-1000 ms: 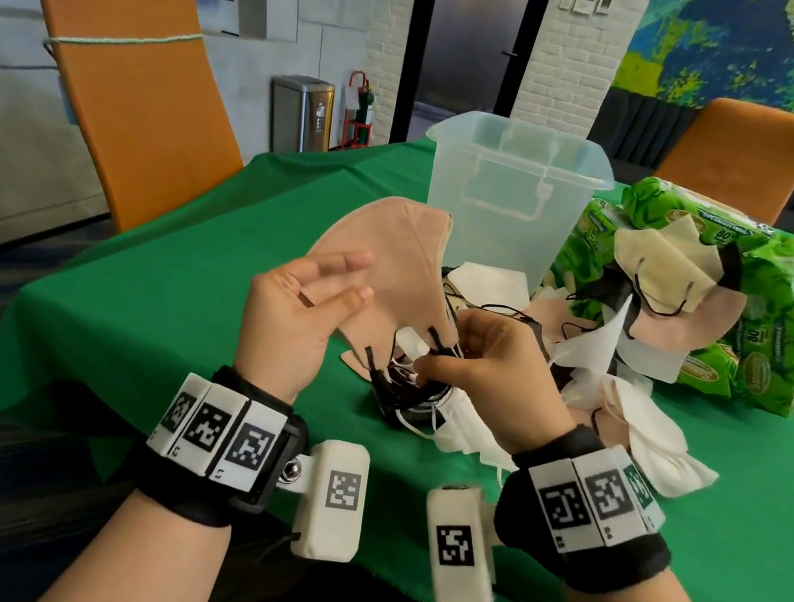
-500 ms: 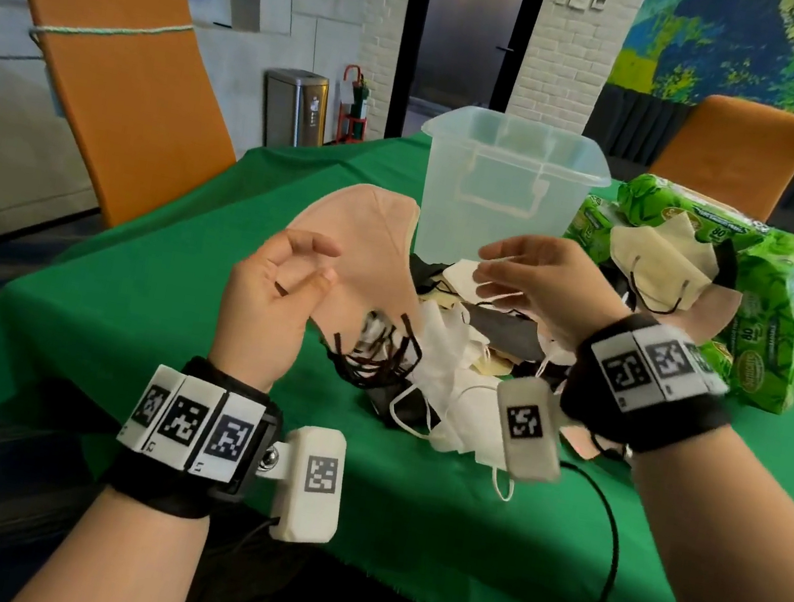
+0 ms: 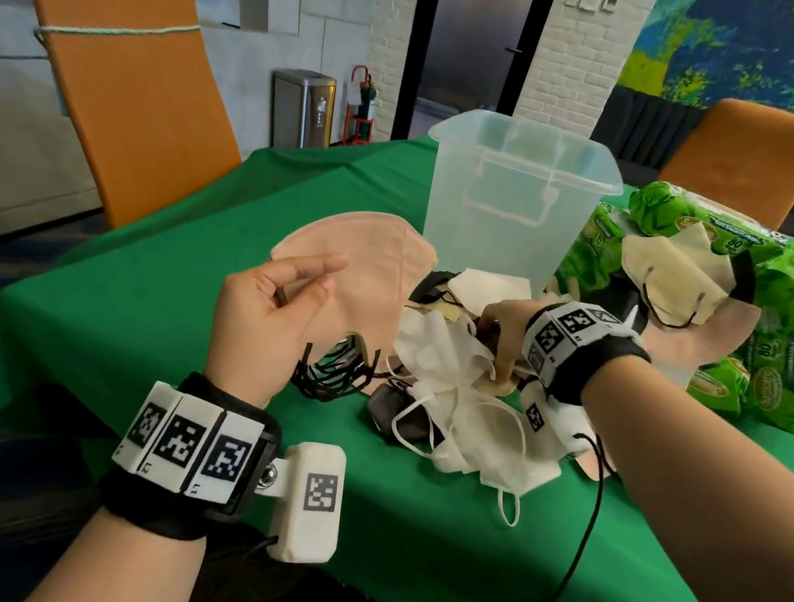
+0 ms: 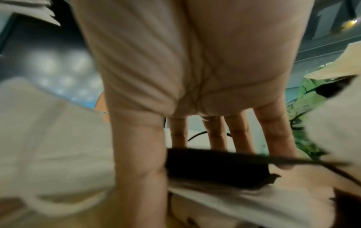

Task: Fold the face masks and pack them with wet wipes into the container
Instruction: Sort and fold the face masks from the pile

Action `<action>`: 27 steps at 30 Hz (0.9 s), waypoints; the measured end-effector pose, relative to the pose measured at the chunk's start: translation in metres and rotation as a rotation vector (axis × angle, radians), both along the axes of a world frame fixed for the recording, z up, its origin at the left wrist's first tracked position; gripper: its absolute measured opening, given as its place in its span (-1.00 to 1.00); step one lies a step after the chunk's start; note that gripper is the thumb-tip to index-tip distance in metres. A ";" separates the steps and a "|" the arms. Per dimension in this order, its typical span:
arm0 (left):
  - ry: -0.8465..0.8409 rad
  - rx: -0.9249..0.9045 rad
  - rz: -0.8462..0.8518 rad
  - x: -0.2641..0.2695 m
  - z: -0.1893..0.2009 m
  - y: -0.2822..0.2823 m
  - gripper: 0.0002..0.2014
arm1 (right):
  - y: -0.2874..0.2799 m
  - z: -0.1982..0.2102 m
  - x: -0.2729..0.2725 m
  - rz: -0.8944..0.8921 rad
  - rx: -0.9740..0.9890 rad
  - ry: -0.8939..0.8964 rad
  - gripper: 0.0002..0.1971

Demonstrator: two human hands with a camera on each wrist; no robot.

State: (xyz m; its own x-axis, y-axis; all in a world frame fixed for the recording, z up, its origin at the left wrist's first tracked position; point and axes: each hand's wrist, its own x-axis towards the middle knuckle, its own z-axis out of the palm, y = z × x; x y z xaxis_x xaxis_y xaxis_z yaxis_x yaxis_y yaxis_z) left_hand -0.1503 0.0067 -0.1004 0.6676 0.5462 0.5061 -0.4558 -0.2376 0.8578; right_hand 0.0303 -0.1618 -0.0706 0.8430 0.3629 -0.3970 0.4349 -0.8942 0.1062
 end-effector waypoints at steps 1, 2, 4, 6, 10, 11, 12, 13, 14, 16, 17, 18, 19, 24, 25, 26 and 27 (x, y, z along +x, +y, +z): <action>0.003 0.000 0.000 0.000 -0.001 0.000 -0.69 | -0.001 -0.003 0.003 0.007 0.000 -0.038 -0.46; 0.005 0.000 0.001 0.001 -0.001 0.001 -0.69 | -0.002 -0.004 0.003 0.010 0.023 -0.091 -0.54; 0.012 -0.007 0.007 0.002 -0.003 0.003 -0.69 | -0.005 -0.003 0.005 -0.026 0.120 -0.203 -0.66; 0.013 -0.019 0.008 0.003 -0.004 0.004 -0.68 | -0.009 0.003 0.008 -0.087 0.227 -0.262 -0.66; 0.035 -0.019 0.012 0.005 -0.005 0.007 -0.62 | -0.016 0.024 0.008 -0.153 0.420 -0.336 -0.75; 0.042 -0.010 0.015 0.005 -0.006 0.008 -0.61 | -0.018 0.029 0.007 -0.159 0.493 -0.364 -0.74; 0.048 -0.003 0.018 0.006 -0.006 0.008 -0.60 | -0.021 0.034 0.005 -0.159 0.564 -0.397 -0.73; 0.056 0.005 0.020 0.006 -0.006 0.007 -0.60 | -0.023 0.039 0.003 -0.162 0.637 -0.419 -0.73; 0.065 0.012 0.024 0.007 -0.005 0.007 -0.60 | -0.024 0.044 0.001 -0.160 0.701 -0.434 -0.73; 0.081 0.018 0.031 0.007 -0.004 0.005 -0.59 | -0.026 0.053 -0.004 -0.148 0.785 -0.463 -0.77; 0.089 0.015 0.033 0.007 -0.004 0.005 -0.58 | -0.026 0.057 -0.006 -0.142 0.821 -0.477 -0.79; 0.096 0.009 0.035 0.006 -0.003 0.005 -0.58 | -0.026 0.060 -0.007 -0.139 0.859 -0.490 -0.80; 0.103 0.004 0.034 0.006 -0.002 0.004 -0.58 | -0.027 0.064 -0.009 -0.135 0.894 -0.505 -0.82; 0.131 0.004 0.053 0.002 0.004 0.000 -0.59 | -0.025 0.077 -0.017 -0.118 1.026 -0.561 -0.83; 0.128 0.001 0.052 0.002 0.004 -0.001 -0.60 | -0.023 0.077 -0.019 -0.109 1.062 -0.561 -0.82; 0.128 -0.004 0.055 0.002 0.005 -0.001 -0.62 | -0.021 0.077 -0.022 -0.098 1.102 -0.554 -0.82; 0.133 -0.006 0.062 0.001 0.007 -0.002 -0.65 | -0.018 0.077 -0.025 -0.090 1.145 -0.544 -0.83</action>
